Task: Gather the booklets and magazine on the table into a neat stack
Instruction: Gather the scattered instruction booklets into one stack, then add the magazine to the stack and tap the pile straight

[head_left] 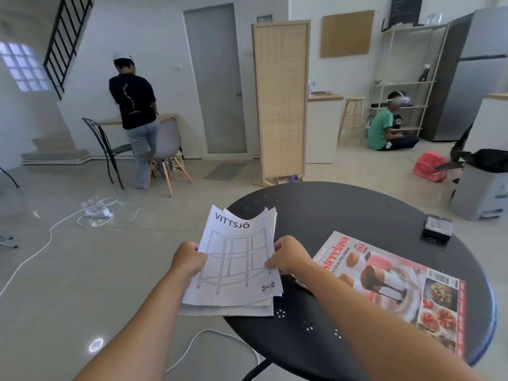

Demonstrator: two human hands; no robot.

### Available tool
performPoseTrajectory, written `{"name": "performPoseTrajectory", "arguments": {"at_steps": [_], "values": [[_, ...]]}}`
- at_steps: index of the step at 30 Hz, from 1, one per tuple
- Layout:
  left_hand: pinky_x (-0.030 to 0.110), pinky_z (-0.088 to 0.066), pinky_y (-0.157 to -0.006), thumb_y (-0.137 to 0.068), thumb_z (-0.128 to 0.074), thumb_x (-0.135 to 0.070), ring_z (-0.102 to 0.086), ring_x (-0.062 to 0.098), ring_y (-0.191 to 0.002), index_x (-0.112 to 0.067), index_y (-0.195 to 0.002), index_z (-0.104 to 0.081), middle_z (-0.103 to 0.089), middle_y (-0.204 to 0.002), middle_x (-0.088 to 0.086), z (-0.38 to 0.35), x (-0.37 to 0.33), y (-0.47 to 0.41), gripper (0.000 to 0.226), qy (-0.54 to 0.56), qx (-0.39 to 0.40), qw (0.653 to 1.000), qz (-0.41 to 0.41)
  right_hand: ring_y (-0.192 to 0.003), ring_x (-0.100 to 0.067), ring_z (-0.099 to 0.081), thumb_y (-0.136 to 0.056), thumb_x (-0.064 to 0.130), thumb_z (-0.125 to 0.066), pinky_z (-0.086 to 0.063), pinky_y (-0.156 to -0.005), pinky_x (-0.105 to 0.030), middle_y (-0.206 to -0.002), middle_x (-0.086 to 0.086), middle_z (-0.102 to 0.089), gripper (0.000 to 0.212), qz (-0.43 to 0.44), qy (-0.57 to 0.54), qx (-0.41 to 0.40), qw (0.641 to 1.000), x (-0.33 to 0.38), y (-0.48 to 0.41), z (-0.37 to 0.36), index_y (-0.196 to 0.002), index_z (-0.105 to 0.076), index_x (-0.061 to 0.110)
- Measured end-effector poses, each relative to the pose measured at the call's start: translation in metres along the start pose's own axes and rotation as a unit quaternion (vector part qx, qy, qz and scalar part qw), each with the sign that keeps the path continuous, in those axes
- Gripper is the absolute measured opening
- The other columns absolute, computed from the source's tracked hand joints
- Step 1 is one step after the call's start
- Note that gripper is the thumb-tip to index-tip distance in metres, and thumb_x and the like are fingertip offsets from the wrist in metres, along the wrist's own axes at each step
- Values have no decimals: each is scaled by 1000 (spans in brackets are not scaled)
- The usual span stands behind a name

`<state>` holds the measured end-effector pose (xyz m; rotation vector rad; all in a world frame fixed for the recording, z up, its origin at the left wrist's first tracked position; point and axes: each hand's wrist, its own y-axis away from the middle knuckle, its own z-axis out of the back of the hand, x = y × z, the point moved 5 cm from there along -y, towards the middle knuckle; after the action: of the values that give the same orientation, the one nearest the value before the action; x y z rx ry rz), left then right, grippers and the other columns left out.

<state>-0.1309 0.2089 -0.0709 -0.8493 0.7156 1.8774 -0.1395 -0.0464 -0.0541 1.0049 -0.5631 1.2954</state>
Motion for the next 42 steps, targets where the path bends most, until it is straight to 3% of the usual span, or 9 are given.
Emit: {"name": "performPoseTrajectory", "arguments": {"at_steps": [7,10,12,14,20,26,31,38,42], "values": [[28,-17,-55,-72,-48,4,-26,21,-61,-13,-71,-35,-35,-67,5,4,4,10,22,-77,-34,996,22,-97,-26,-71,-77,10,-80,-60,-86,-38,-110,-9,-73,35,16,102,-11,995,0,-1,-8,-108,-64,4],[25,-26,-51,-71,-50,2,-36,25,-55,-10,-66,-39,-41,-63,7,6,1,13,17,-101,-44,993,34,-94,-23,-67,-78,17,-81,-55,-78,-32,-110,-5,-69,40,28,139,-30,989,3,2,0,-111,-60,6],[35,-50,-65,-72,-53,-3,-59,37,-80,3,-83,-58,-59,-86,18,8,-2,14,14,-124,-65,990,35,-88,-20,-62,-81,23,-80,-52,-74,-31,-102,-2,-63,44,40,147,-50,987,6,3,10,-115,-56,10],[44,-52,-78,-75,-56,-7,-55,40,-106,3,-101,-60,-56,-111,21,8,-11,17,28,-142,-92,985,25,-84,-17,-60,-83,27,-79,-51,-72,-28,-100,-1,-60,47,48,146,-76,985,7,2,24,-121,-54,13],[35,-45,-78,-84,-61,-13,-56,34,-113,-6,-122,-59,-59,-123,13,-18,-61,40,39,-112,-89,986,-80,-86,-17,-62,-80,32,-80,-51,-69,-27,-113,-5,-64,61,53,172,-110,978,-7,1,83,-131,-51,14],[32,-60,-73,-87,-59,-14,-74,25,-75,-3,-88,-71,-77,-84,9,-78,-102,86,16,-104,60,986,-112,-81,-21,-69,-79,30,-81,-57,-79,-38,-123,-9,-64,64,0,228,-115,967,-41,10,138,-131,-48,14],[28,-60,-65,-89,-67,-22,-71,19,-58,0,-94,-72,-79,-80,10,-131,-111,121,23,-207,238,946,-75,-111,-28,-57,-63,42,-88,-49,-95,-43,-128,-9,-59,87,-64,284,-112,950,-76,13,168,-134,-45,15],[13,-37,-28,-87,-71,-29,-56,13,-38,-5,-75,-61,-67,-62,5,-154,-105,131,29,-238,233,943,-26,-116,-28,-51,-62,59,-83,-47,-99,-46,-127,-6,-58,82,-76,319,-103,939,-101,14,177,-131,-52,26],[22,-55,-47,-86,-70,-24,-65,17,-44,-5,-72,-61,-72,-65,7,-158,-111,122,25,-235,203,949,-55,-125,-30,-42,-63,66,-78,-41,-102,-47,-132,-8,-51,78,-94,326,-108,934,-106,9,182,-129,-54,33]]}}
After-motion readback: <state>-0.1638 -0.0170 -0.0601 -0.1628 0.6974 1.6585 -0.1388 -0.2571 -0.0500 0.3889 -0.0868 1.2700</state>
